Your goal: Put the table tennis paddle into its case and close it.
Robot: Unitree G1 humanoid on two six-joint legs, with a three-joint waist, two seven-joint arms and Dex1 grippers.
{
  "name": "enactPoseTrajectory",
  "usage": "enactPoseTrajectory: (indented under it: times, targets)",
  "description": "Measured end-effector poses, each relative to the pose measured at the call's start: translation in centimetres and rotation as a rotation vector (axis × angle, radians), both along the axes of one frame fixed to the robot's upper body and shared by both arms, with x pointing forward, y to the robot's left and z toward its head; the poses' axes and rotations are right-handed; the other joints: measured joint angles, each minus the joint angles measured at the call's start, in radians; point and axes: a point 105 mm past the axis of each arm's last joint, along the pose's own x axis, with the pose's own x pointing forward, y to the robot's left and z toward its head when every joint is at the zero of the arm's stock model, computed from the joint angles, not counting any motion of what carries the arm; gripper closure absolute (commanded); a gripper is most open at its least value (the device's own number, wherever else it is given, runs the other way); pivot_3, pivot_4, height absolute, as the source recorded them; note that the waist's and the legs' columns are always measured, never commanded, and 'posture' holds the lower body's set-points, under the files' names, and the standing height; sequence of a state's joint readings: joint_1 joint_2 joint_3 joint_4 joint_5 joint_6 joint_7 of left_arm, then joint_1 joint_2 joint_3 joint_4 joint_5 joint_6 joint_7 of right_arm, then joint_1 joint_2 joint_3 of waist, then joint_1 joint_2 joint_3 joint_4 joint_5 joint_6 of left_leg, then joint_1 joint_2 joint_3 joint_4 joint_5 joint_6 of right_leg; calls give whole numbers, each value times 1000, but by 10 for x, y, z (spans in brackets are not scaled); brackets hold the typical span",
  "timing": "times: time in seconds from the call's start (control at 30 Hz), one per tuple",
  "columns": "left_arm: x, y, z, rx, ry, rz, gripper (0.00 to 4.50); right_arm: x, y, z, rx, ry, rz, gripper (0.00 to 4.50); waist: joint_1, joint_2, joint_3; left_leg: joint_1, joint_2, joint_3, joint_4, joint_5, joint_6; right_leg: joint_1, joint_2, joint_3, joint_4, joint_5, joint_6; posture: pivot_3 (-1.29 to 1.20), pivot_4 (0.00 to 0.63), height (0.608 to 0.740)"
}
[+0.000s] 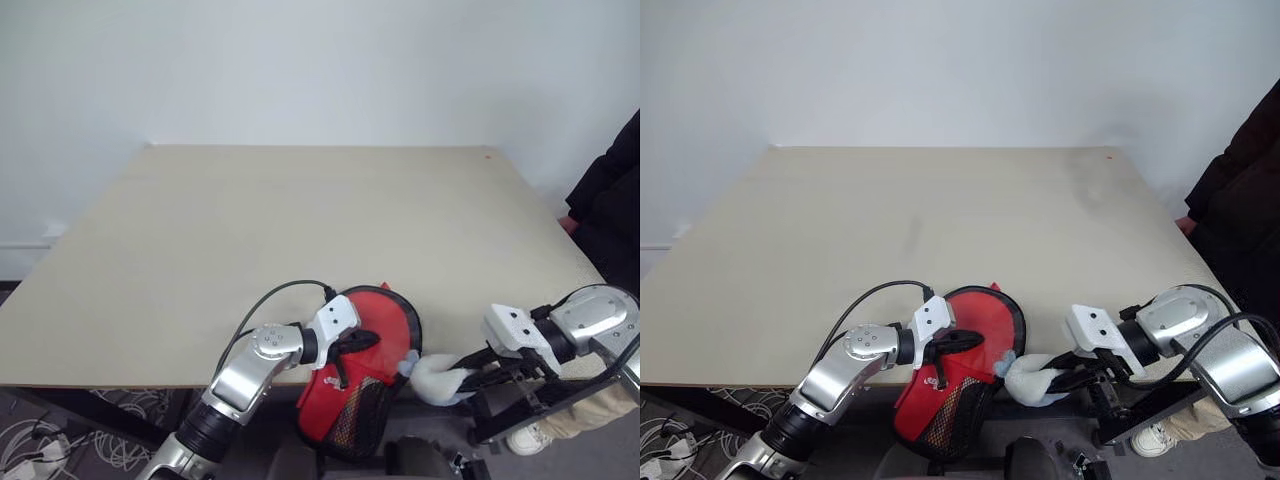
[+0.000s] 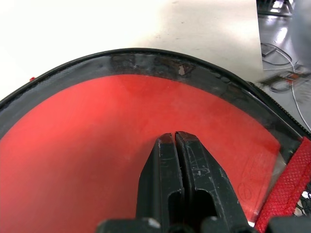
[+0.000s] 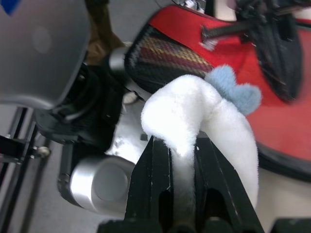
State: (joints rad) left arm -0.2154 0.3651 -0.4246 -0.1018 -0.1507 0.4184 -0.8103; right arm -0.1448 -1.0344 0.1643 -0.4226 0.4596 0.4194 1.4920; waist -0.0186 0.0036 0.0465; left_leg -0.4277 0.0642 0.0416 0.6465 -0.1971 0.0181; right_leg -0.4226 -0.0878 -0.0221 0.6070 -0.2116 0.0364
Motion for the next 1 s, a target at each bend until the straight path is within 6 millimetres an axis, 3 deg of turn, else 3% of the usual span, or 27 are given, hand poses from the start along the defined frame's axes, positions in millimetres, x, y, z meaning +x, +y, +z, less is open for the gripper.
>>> enactPoseTrajectory:
  times: [0.33, 0.63, 1.0]
  targets:
    - [1, 0, 0, 2, 1, 2, 4500, -11, 16, 3, 52, 33, 12, 4382, 0, 0, 0, 0, 0, 0, 0, 0, 0, -1, 0, 0, -1, 0, 0, 0, 0, 725]
    - [3, 1, 0, 7, 4, 8, 4500, -34, 28, 1, 65, 81, 86, 4382, 0, 0, 0, 0, 0, 0, 0, 0, 0, 0, 0, -1, -2, 0, 0, 0, 0, 725]
    - [8, 2, 2, 15, 0, 18, 4500, -41, 40, -8, 86, 115, 118, 4382, 0, -2, -1, 0, 0, 0, 0, -2, 1, -1, 0, -1, -1, 0, 0, 0, 0, 725]
